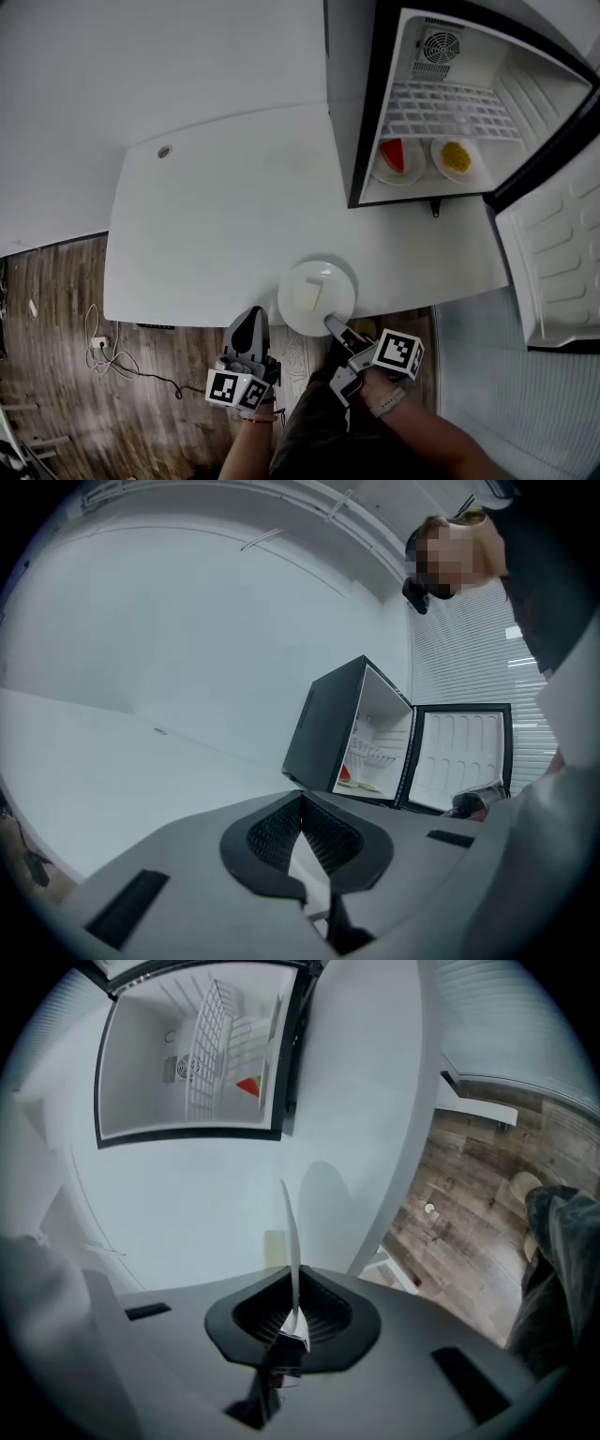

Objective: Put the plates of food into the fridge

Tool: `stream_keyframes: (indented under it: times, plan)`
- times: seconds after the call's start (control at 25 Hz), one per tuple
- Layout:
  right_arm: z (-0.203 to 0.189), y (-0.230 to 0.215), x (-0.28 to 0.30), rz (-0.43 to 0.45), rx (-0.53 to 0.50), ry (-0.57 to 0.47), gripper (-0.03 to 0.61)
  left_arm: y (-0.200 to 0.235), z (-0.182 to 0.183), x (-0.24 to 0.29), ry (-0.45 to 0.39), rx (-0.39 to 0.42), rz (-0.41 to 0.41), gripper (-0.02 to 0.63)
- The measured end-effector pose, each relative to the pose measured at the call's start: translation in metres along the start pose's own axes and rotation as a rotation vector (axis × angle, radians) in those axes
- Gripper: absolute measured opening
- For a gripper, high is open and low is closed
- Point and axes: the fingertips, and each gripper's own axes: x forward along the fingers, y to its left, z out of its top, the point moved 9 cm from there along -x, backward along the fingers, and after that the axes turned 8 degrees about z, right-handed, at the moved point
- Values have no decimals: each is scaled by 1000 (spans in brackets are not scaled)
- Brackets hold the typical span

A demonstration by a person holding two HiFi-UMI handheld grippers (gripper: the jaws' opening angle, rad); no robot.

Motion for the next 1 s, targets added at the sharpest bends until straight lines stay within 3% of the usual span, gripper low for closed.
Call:
stream_keyframes:
  times: [0.48, 1.0]
  plan:
    - [81, 83, -39, 23, -17, -157, 20, -53, 50, 99, -41, 13, -150, 6]
    - [199, 185, -40, 109, -151, -238, 20, -95, 108, 217, -140, -8, -210, 6]
